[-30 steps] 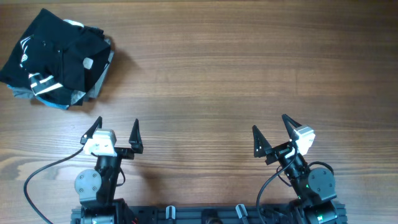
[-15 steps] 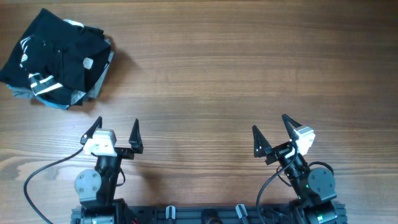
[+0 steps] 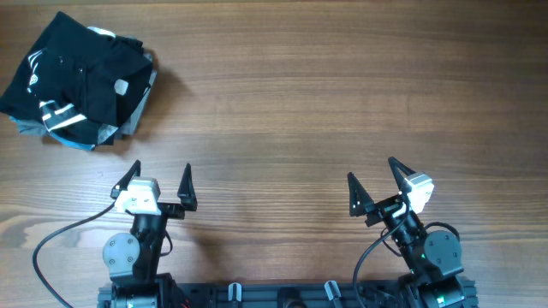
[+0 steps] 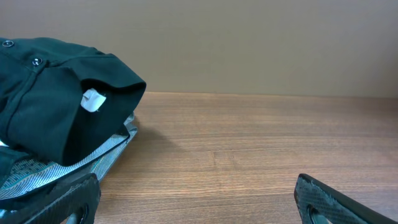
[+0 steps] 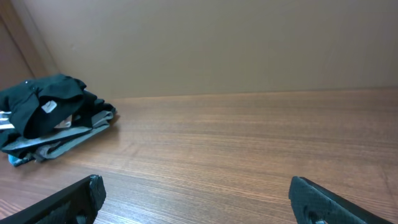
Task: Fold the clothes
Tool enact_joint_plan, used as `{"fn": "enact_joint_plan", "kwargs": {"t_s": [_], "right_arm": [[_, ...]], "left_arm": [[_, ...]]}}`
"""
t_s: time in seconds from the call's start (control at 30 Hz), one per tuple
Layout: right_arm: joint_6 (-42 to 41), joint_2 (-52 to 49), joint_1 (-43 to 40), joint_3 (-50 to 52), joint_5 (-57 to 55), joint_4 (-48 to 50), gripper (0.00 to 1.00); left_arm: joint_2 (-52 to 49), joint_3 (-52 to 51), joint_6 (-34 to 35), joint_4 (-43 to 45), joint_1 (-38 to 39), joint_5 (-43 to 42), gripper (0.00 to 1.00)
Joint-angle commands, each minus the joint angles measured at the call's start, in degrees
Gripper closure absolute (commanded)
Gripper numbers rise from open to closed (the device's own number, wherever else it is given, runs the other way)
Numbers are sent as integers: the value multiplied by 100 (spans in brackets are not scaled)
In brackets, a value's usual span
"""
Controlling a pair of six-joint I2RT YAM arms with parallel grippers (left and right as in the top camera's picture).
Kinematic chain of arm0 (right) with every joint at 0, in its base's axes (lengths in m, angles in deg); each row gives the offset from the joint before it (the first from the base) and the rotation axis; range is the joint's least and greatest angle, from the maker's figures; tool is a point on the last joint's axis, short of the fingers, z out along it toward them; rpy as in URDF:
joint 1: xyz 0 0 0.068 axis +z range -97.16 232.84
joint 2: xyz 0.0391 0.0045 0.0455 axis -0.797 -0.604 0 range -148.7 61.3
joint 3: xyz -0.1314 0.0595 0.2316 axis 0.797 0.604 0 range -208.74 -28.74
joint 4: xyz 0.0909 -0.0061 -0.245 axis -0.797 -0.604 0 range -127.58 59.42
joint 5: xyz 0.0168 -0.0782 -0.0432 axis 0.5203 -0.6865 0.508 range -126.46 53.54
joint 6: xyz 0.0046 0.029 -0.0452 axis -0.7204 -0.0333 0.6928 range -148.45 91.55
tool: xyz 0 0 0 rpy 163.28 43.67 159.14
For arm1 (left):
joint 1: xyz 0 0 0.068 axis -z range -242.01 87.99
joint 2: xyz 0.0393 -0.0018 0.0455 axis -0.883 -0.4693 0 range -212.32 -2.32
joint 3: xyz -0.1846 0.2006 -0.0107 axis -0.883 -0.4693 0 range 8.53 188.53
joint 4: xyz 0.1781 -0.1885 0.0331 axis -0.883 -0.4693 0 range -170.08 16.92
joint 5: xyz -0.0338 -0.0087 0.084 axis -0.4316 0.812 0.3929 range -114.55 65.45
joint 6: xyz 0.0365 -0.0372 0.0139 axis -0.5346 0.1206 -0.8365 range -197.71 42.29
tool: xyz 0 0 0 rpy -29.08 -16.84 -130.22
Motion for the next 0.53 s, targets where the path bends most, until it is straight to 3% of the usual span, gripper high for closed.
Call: {"fn": "enact_joint_plan", "kwargs": {"t_s": [0.0,0.5], "right_arm": [[-35,-4,-20,4,-101,17,0],[-35,-4,-20,4,-101,17,0]], "left_arm": [[42,-9,76,-37,-37,-72,0],[42,-9,76,-37,-37,-72,0]]}}
